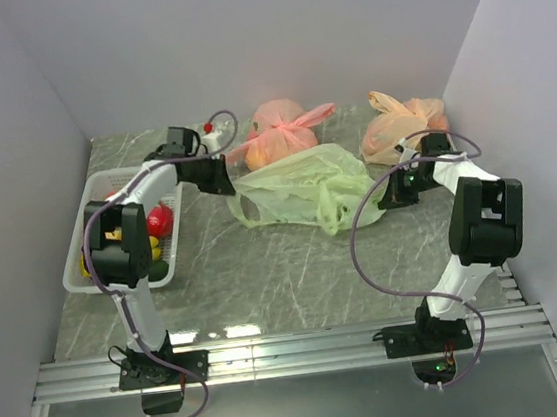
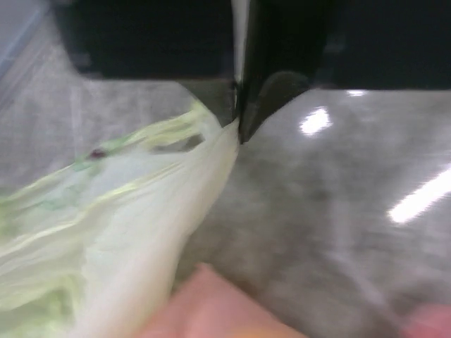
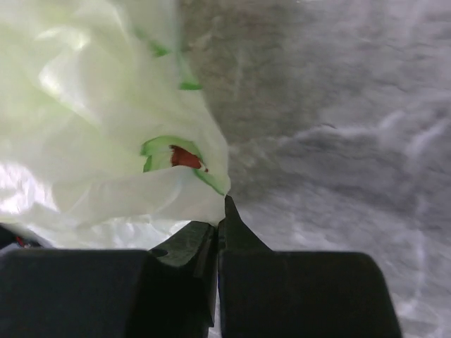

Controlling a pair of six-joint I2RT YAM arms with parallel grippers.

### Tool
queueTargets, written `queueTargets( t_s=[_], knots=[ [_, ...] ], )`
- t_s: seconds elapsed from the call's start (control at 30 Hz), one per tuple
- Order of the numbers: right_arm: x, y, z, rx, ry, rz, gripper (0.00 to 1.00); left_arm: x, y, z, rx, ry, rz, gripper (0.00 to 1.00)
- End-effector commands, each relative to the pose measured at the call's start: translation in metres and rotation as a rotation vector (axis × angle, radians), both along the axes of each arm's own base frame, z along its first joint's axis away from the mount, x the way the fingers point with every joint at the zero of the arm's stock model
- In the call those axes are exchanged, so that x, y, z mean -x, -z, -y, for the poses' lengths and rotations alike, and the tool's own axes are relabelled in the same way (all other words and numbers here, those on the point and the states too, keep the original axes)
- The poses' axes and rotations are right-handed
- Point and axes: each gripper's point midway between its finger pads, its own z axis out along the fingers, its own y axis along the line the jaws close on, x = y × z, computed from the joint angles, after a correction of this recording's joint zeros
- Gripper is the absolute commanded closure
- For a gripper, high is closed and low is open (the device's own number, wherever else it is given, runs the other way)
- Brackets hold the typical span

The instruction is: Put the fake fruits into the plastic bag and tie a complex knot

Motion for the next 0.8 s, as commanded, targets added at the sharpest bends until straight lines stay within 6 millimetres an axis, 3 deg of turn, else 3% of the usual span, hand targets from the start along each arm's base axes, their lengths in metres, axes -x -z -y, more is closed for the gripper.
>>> queueTargets(
  t_s=[0.0, 0.03, 0.13, 0.17, 0.23, 0.33, 0.47, 0.6, 0.73, 0.77],
  knots=[
    [-0.008, -0.022, 0.006, 0.011, -0.013, 0.110, 1.00, -0.029, -0.034, -0.017, -0.054, 0.099, 0.192, 0.83],
    [-0.008, -0.023, 0.002, -0.005, -0.015, 0.110, 1.00, -0.029, -0.041, -0.015, -0.057, 0.141, 0.229, 0.67],
    [-0.008, -0.027, -0.009, -0.047, -0.007, 0.099, 1.00, -0.021, -0.083, -0.005, 0.009, 0.205, 0.340, 0.42],
    [-0.007, -0.028, -0.013, -0.065, -0.008, 0.093, 1.00, -0.014, -0.107, -0.003, 0.028, 0.214, 0.406, 0.19],
    [-0.005, -0.029, -0.019, -0.086, -0.003, 0.087, 1.00, 0.000, -0.115, 0.002, 0.027, 0.264, 0.476, 0.03],
    [-0.002, -0.029, -0.027, -0.120, 0.028, 0.057, 1.00, 0.033, -0.133, 0.022, -0.021, 0.386, 0.611, 0.01],
    [0.000, -0.026, -0.030, -0.142, 0.076, 0.037, 1.00, 0.073, -0.123, 0.080, -0.018, 0.491, 0.633, 0.01],
    [0.002, -0.026, -0.033, -0.169, 0.110, 0.025, 1.00, 0.087, -0.087, 0.120, -0.050, 0.380, 0.511, 0.02],
    [0.005, -0.025, -0.036, -0.187, 0.137, 0.006, 1.00, 0.077, -0.052, 0.150, -0.103, 0.257, 0.435, 0.02],
    [0.007, -0.025, -0.038, -0.201, 0.139, 0.000, 1.00, 0.075, -0.055, 0.160, -0.094, 0.245, 0.436, 0.02]
  ],
)
